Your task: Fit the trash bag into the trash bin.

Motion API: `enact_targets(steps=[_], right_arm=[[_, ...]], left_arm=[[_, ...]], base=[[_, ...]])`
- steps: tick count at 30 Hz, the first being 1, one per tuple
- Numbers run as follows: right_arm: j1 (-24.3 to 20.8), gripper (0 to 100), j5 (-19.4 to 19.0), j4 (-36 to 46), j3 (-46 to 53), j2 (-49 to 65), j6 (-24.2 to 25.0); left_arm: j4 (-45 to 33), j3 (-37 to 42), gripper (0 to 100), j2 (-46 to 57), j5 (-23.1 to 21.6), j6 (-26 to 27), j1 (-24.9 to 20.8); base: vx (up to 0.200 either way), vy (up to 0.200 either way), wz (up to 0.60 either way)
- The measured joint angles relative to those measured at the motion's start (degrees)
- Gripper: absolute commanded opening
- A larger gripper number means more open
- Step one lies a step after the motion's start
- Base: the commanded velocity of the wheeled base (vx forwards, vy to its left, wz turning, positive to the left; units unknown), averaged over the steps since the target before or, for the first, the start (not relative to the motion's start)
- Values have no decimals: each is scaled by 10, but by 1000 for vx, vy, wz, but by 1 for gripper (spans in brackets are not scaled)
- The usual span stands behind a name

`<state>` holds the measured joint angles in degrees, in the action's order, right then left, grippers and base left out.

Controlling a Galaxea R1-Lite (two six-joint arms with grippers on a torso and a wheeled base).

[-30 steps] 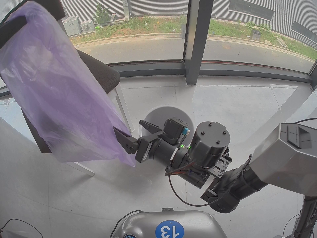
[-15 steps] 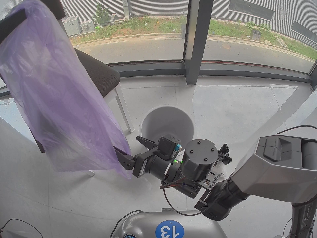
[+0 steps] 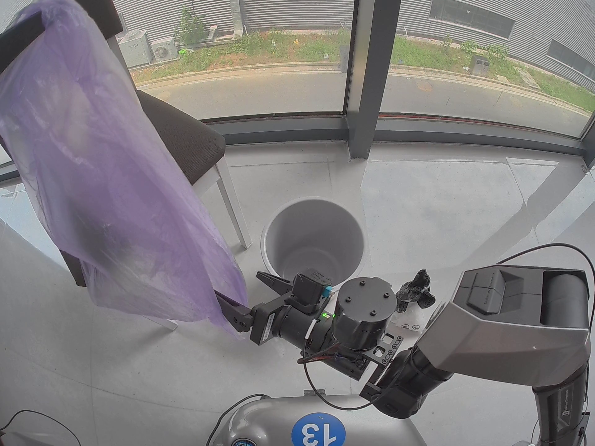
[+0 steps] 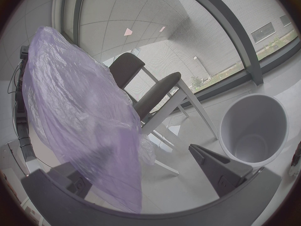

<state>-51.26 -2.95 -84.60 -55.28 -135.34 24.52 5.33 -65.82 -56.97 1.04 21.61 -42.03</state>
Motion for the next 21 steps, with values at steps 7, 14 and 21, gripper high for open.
enact_targets(steps=[7,14,21], right_arm=[[0,100,2,-9,-1,-23,0],[1,100,2,-11,-6,-43,0],[5,100,2,-12,-14,-50,0]], left_arm=[[4,0,0,4,-4,0,1],[5,1,0,6,-4,0,3],[8,14,0,9,-8,-2,5]], base=[[0,0,0],[0,0,0],[0,0,0]])
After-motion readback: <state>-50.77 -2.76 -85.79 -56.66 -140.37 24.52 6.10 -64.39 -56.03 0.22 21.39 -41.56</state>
